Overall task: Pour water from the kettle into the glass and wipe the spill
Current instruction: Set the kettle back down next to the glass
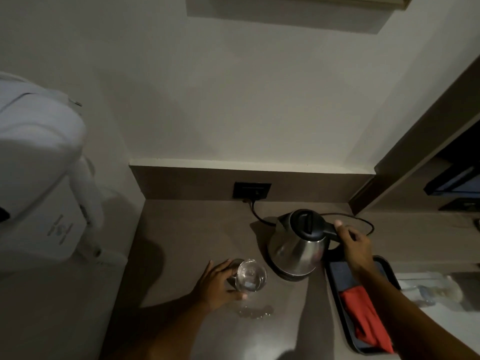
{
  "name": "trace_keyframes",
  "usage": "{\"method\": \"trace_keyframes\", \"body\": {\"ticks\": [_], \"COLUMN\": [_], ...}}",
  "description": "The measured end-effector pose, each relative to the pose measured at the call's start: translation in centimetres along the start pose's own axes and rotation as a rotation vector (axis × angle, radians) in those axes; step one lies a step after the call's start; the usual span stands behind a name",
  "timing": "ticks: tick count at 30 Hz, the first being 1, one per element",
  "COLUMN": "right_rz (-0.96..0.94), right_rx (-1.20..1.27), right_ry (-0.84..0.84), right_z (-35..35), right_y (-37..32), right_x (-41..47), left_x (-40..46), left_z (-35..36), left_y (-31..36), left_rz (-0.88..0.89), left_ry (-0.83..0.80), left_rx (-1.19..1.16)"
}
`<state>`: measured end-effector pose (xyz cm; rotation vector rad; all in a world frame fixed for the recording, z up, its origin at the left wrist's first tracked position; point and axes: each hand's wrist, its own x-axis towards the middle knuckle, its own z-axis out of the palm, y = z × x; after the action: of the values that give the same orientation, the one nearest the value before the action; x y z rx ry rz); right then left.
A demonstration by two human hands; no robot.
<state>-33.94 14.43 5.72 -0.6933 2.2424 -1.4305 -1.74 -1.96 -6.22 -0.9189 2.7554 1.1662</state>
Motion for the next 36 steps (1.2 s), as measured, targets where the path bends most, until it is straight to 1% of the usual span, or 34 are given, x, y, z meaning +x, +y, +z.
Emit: {"method": "trace_keyframes", "body": {"ticks": [5,10,16,20,24,29,33,36], "right_rz": [-0.051,-0.011,-0.059,-0.129,-0.142,-0.153,-0.202,-0.24], "right_rx": [-0.048,0.003,-0.005,-0.075,-0.138,-0.176,-0.193,-0.225], "right_ry": [-0.038,-0.094,-0.094,-0.073,-0.097,-0.073,-0.042,-0.051], "right_z": [-1.5,-2.3,-1.6,-1.0,-0.6,-1.0,-0.8,-0.9], "right_y": [-0.3,0.6,-0.2,-0.2,0.3,0.0,0.1,0.0], "right_x": [1.2,0.8,1.0,1.6,1.7,2.1,1.7,1.7], "left_x": [0.1,0.1,0.1,0.1,-0.5,0.2,0.3,0.2], "left_z": [0.1,0.2,0.4,0.4,1.1,0.8,0.8,0.8], "left_y": [-0.1,-0.1,-0.2,-0.4,-0.9,-0.6,-0.6,-0.4], "left_rz": [-0.01,-0.023,-0.02,-0.028,-0.04,-0.038,-0.051,-0.045], "left_ry": [-0.003,0.007,0.016,0.016,0.012,0.022,0.025,0.034], "left_rx": [0.001,-0.007,-0.01,-0.006,-0.009,-0.013,-0.009,-0.008]}}
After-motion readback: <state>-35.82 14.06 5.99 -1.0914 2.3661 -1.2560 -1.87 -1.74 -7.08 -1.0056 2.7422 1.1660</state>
